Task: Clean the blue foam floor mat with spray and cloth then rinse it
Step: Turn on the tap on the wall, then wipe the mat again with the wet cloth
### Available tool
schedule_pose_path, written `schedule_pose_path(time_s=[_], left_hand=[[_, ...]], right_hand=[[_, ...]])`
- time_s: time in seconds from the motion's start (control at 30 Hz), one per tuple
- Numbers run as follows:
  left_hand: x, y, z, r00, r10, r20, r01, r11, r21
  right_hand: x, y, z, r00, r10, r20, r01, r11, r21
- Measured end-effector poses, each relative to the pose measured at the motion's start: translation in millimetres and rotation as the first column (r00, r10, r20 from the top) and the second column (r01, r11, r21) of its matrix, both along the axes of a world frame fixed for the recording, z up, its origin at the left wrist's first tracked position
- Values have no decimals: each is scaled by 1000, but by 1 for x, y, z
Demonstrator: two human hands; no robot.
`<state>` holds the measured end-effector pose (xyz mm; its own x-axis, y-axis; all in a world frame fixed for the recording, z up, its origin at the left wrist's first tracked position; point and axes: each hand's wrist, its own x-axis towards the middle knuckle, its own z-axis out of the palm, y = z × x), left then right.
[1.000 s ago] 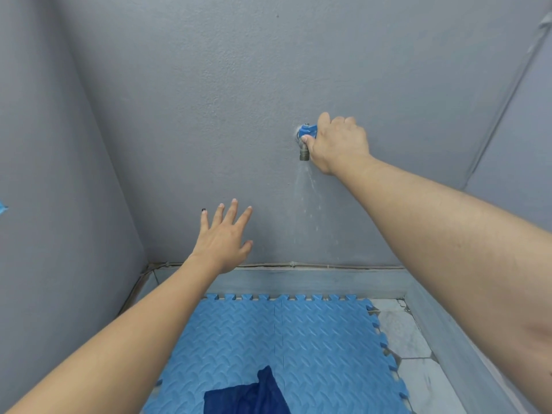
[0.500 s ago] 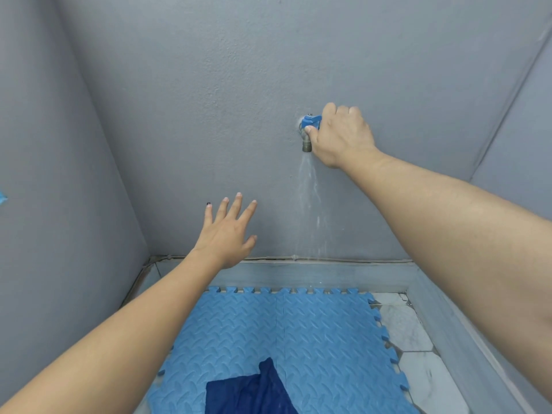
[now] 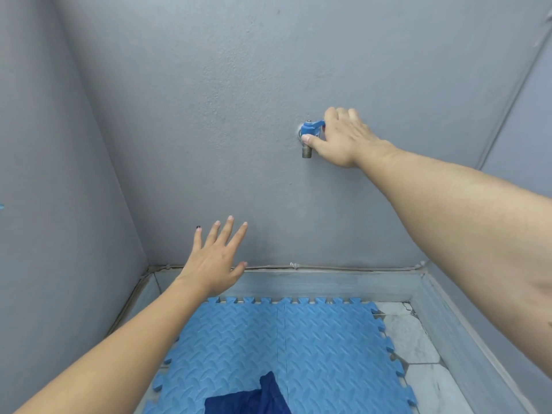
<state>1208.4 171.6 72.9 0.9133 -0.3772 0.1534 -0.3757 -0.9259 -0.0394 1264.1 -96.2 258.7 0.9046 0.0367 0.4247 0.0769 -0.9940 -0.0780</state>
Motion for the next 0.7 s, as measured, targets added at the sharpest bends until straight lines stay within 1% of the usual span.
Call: schedule_pose_path(time_s=[0.07, 0.13, 0.2, 0.23, 0.27, 0.3, 0.33, 0.37, 0.4, 0.43, 0.47, 0.5, 0.53, 0.57, 0.63, 0.67, 0.7], left_hand=[[-1, 4, 3, 1000, 10, -1, -10, 1000, 8], [-5, 5, 6, 1000, 20, -3, -20, 1000, 4], [-14, 5, 5, 1000, 25, -7, -26, 1000, -18], [-21, 3, -1, 999, 22, -25, -23, 999, -35], [-31, 0, -12, 999, 9, -52, -12, 998, -57], [-42, -4, -29, 996, -15, -88, 8, 998, -70], [-55, -9, -50, 990, -43, -137, 35, 997, -66], [-69, -16, -76, 979, -72, -189, 65, 997, -43], [-85, -24, -101, 965, -101, -241, 96, 995, -36], [-102, -32, -128, 947, -113, -300, 101, 993, -53], [-121, -42, -157, 930, -110, -350, 93, 994, -63], [-140, -49, -186, 913, -90, -397, 75, 996, -54], [-157, -53, -214, 912, -70, -403, 59, 997, -40], [-175, -56, -240, 908, -50, -415, 30, 998, -55], [-200, -55, -276, 905, -13, -424, -37, 993, -109], [-205, -52, -288, 915, 0, -404, -67, 986, -153], [-205, -50, -297, 936, 27, -351, -107, 972, -209]], right_hand=[[1, 2, 1, 999, -7, -31, 7, 1000, -3], [-3, 4, -4, 1000, -1, 9, 1, 1000, 29], [-21, 9, -28, 990, 7, 143, -29, 988, 153], [-37, 11, -53, 982, -1, 190, -44, 972, 233], [-58, 13, -90, 983, -7, 184, -50, 952, 303], [-83, 13, -136, 993, -9, 114, -31, 938, 345], [-113, 11, -189, 1000, -11, -16, 16, 939, 343], [-143, 5, -242, 983, -22, -181, 76, 951, 299], [-173, -3, -295, 942, -47, -333, 131, 964, 233], [-200, -14, -343, 892, -92, -443, 185, 968, 171], [-224, -24, -385, 840, -147, -522, 249, 960, 131], [-245, -32, -418, 794, -202, -573, 313, 944, 102], [-262, -37, -443, 765, -245, -596, 361, 929, 82], [-277, -39, -463, 761, -274, -588, 380, 923, 62], [-293, -41, -482, 785, -302, -541, 382, 923, 39], [-295, -41, -487, 795, -299, -528, 374, 927, 39], [-294, -40, -489, 808, -294, -511, 361, 932, 35]])
